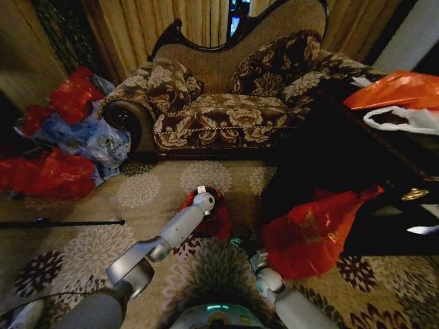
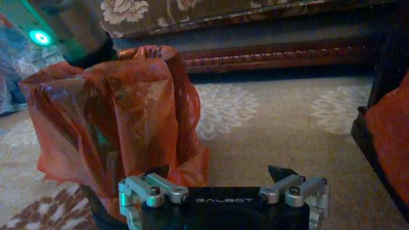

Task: Place a garbage bag over the trash bin.

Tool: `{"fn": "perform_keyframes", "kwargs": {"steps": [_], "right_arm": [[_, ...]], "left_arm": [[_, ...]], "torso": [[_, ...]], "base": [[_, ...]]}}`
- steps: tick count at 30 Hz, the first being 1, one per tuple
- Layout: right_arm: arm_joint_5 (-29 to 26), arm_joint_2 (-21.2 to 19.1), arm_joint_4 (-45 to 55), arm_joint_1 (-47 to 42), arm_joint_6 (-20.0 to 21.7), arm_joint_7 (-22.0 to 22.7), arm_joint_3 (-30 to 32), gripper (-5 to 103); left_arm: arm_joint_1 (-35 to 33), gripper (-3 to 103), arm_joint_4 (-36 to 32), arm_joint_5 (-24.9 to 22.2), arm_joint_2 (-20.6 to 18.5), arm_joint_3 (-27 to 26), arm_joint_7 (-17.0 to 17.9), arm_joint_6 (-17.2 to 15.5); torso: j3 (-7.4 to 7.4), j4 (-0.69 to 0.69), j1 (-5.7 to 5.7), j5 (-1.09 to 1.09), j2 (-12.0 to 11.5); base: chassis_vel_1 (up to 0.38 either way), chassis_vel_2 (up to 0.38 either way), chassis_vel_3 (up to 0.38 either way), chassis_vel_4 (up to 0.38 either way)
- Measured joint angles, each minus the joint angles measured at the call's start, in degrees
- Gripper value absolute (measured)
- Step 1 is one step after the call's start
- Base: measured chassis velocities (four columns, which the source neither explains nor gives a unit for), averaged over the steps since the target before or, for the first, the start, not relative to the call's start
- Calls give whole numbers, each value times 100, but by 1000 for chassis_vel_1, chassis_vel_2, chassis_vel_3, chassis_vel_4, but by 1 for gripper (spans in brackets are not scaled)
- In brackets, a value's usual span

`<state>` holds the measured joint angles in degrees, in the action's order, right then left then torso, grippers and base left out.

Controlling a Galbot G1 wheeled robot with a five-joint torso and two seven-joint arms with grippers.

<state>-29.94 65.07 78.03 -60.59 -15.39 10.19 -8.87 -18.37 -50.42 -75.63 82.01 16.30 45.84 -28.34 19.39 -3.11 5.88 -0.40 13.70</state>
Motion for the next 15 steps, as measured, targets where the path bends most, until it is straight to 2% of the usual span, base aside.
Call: {"fn": "perform_keyframes", "kwargs": {"steps": [15], "right_arm": [[-26,-131,173,-87,0,63,1,100]], "left_arm": [[29,0,1040,427,606,4,-462,133]], "torso": [[-1,-1,-1,0,1]], "base": [[0,0,0,0]]}}
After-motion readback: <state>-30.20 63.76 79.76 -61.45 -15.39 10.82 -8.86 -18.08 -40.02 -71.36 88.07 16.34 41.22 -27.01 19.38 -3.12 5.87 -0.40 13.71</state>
